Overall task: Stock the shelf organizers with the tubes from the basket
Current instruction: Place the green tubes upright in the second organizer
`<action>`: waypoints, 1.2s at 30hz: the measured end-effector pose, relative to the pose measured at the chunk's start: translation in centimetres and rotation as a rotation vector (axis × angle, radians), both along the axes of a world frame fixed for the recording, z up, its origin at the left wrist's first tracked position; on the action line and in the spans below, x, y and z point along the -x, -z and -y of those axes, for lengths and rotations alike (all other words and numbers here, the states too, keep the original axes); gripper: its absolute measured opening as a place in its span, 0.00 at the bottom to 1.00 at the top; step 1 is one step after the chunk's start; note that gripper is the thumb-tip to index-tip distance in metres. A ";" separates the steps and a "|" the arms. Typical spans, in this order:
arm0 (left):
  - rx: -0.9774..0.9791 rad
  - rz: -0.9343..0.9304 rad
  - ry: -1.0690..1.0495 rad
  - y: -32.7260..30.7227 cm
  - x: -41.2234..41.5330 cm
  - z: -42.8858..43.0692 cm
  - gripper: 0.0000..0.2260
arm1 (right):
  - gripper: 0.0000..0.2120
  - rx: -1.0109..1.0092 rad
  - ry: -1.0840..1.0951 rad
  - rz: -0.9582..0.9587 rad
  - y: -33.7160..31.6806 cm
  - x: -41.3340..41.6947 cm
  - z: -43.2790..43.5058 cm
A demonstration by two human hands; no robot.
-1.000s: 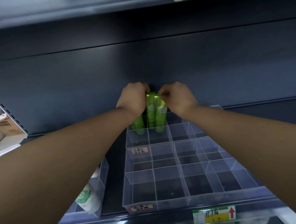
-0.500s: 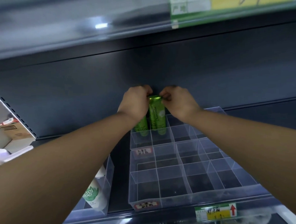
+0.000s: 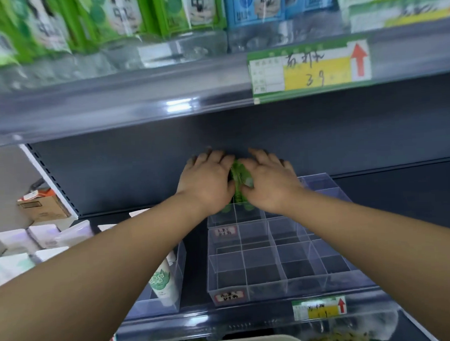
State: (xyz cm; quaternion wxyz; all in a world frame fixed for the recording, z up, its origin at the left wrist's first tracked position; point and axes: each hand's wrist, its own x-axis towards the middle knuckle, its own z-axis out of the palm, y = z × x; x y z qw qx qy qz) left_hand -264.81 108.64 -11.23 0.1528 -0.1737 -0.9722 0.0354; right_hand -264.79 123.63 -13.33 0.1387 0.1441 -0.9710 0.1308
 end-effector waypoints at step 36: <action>-0.093 0.046 -0.054 6.4 -25.2 5.3 0.28 | 0.34 -0.082 -0.147 0.121 4.0 -22.4 2.4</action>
